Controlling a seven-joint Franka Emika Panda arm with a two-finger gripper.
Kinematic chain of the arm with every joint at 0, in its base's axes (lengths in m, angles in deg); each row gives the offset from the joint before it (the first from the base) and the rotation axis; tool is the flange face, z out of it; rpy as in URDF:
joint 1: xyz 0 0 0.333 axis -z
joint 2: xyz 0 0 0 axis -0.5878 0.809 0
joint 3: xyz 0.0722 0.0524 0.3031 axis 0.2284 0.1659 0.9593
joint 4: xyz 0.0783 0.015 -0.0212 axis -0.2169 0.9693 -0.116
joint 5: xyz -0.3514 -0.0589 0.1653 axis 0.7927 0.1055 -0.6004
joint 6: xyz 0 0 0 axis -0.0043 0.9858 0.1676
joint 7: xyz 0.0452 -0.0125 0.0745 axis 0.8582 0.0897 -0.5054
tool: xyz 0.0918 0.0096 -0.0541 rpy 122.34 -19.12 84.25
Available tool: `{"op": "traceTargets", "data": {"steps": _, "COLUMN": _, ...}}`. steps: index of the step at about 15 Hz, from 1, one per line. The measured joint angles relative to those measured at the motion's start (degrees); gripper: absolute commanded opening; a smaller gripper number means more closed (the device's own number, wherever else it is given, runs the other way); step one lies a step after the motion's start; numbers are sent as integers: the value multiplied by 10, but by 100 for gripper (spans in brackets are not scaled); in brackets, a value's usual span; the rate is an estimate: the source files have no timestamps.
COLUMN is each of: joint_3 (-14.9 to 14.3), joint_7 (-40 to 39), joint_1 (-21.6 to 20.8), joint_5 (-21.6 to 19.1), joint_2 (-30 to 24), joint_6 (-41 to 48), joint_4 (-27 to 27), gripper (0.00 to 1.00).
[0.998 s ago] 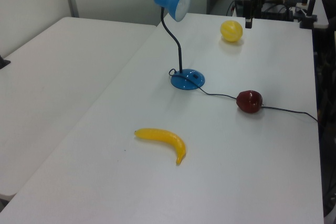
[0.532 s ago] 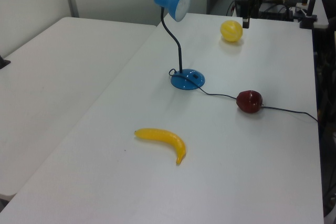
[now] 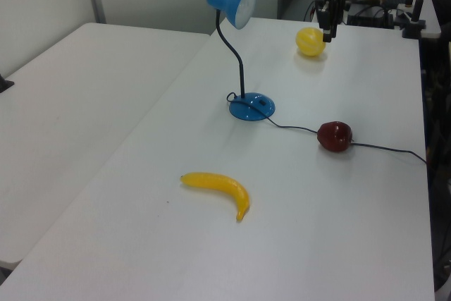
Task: Turn on desk lamp
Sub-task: 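Move the gripper down toward the switch on the blue lamp base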
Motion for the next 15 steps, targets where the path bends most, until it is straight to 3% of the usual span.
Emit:
{"op": "traceTargets", "data": {"steps": 7, "joint_3": 0, "joint_7": 7, "joint_1": 0, "joint_5": -4, "joint_2": 57, "joint_6": -86, "joint_4": 1, "gripper": 0}}
{"op": "traceTargets", "data": {"steps": 15, "joint_3": 4, "joint_7": 39, "joint_1": -4, "joint_5": -42, "joint_2": 126, "joint_6": -211, "joint_4": 1, "gripper": 0}}
